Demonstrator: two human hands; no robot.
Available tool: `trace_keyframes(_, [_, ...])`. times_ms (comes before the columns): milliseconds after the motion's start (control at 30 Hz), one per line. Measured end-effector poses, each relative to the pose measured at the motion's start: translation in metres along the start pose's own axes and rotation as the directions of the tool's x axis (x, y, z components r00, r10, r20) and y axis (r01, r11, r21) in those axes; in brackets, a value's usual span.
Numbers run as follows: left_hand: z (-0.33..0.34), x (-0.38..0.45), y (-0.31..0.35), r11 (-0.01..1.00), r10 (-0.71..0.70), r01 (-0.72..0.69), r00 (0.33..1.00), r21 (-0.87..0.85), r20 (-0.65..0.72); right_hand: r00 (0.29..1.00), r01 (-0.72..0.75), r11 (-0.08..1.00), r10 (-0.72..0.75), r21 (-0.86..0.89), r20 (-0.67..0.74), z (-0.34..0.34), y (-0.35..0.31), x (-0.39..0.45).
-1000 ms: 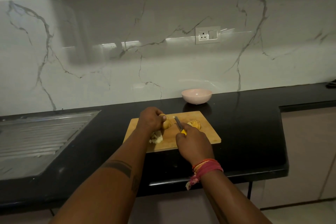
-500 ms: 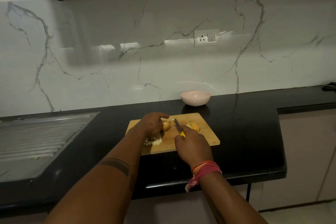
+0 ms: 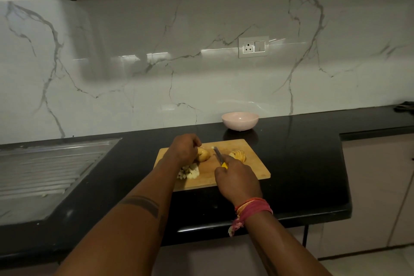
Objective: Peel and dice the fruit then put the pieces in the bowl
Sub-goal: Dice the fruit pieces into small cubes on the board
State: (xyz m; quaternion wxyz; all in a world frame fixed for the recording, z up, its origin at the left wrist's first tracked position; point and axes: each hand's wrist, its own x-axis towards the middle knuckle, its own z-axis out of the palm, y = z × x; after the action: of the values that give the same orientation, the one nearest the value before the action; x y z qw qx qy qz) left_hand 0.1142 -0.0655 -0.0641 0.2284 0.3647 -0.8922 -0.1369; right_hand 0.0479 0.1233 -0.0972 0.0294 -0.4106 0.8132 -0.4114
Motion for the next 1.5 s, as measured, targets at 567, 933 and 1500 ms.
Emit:
trace_keyframes(567, [0.002,-0.002,-0.002,0.991,0.07,-0.083,0.991,0.106,0.118,1.0,-0.002,1.0,0.002,-0.002,0.015,-0.002,-0.004,-0.003])
trace_keyframes(933, [0.008,-0.012,-0.007,0.992,0.08,-0.074,0.995,0.104,-0.061,1.0,0.008,1.0,-0.008,-0.023,0.025,-0.001,-0.001,-0.002])
trace_keyframes(1500, [-0.003,-0.029,0.01,0.989,0.145,-0.137,0.972,0.054,-0.186,0.999,0.005,1.0,-0.004,-0.024,0.033,-0.004,-0.005,-0.005])
